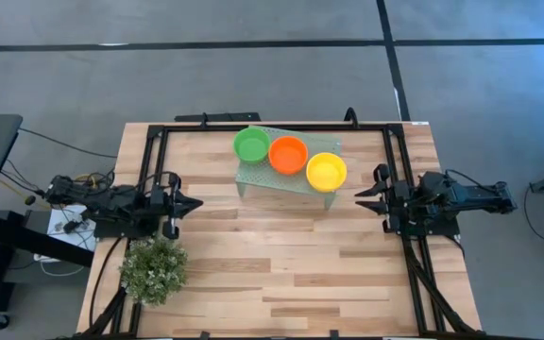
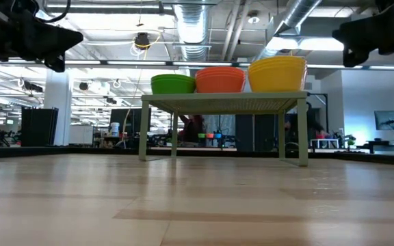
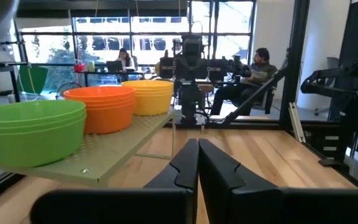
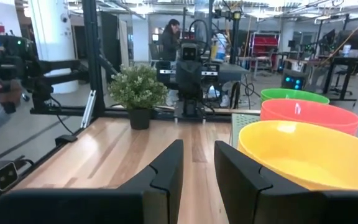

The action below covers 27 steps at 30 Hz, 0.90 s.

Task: Pick & Place Mini bowls
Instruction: Return to Home Position

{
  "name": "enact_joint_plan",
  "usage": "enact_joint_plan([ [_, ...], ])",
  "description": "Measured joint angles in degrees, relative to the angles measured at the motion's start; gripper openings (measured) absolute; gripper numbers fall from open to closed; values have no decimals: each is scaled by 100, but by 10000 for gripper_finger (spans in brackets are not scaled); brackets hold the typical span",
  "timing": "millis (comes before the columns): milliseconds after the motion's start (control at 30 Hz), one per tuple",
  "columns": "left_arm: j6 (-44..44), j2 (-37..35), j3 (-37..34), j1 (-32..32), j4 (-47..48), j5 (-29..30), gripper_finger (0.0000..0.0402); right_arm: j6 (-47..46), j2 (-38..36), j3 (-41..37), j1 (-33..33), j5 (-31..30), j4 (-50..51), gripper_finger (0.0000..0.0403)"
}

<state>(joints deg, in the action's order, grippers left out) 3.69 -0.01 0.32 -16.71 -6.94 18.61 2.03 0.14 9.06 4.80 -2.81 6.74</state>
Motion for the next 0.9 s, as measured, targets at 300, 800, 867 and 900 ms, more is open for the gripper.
enact_joint_plan([
  [300, 32, 15, 2, 0, -155, -2, 12, -60, -2, -670, 0, 0, -784, 85],
  [800, 30, 15, 2, 0, -185, -2, 10, -16, -2, -866, -2, -7, -804, 85],
  [867, 30, 15, 2, 0, -197, -2, 11, -16, -1, -867, -2, -7, -804, 85],
  [900, 30, 15, 2, 0, -199, -2, 12, -16, 0, -868, -2, -8, -804, 85],
])
